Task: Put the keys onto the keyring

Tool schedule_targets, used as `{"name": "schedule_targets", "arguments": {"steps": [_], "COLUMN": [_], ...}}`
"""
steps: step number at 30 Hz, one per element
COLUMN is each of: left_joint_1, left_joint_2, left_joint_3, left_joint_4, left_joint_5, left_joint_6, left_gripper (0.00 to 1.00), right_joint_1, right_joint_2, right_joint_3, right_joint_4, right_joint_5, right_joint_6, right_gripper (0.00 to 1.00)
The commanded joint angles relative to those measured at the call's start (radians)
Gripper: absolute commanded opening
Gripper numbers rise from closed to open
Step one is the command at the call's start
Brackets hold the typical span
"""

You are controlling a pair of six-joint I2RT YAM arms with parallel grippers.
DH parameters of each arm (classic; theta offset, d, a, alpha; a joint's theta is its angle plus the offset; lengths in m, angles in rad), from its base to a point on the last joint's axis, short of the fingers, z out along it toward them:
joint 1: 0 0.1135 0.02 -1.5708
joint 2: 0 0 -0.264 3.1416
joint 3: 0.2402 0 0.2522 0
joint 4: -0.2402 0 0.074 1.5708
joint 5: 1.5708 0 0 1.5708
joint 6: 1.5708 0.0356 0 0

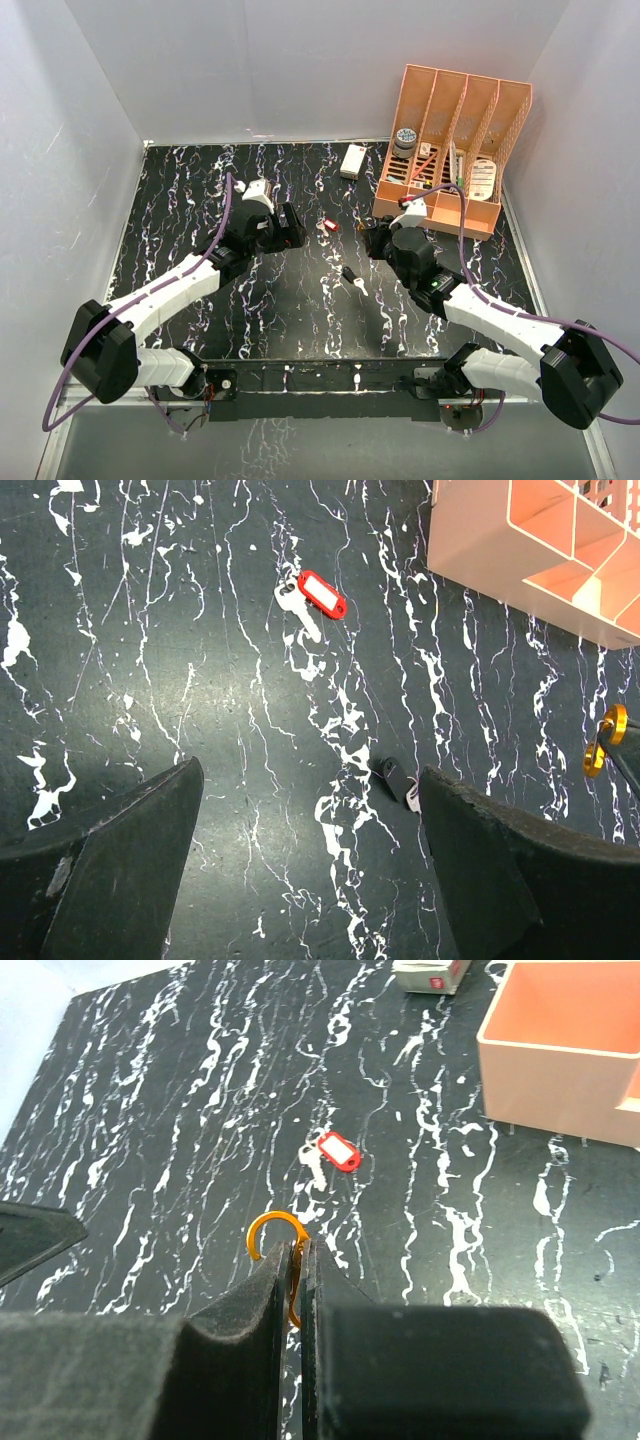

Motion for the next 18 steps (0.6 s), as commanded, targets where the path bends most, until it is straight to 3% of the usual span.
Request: {"name": "schedule_targets", "arguments": {"steps": [1, 6, 18], "left_joint_1": [-0.005, -0.005, -0.005], "left_joint_2": [-0.049, -0.081, -0.113], "left_joint_3": [0.02, 0.011, 0.005], "left_joint_4": [-0.009, -0.02, -0.031], "left_joint_5": [-0.033, -0.047, -0.06], "left_joint_6": [0.007, 0.007, 0.008], "left_gripper": [0.87, 0.87, 0.87], "right_joint_1": [-0.005, -0.006, -0.006], "right_joint_2": [-0.005, 0.017, 0.06], "right_joint_3": [0.044, 0.045, 0.063], "right_joint_4": [0.113, 0.178, 0.191], "right_joint_5": [-0.124, -0.24, -0.265], "right_joint_6": [-0.001, 0.029, 0.043], "right_gripper": [0.0, 0.0, 0.0]}}
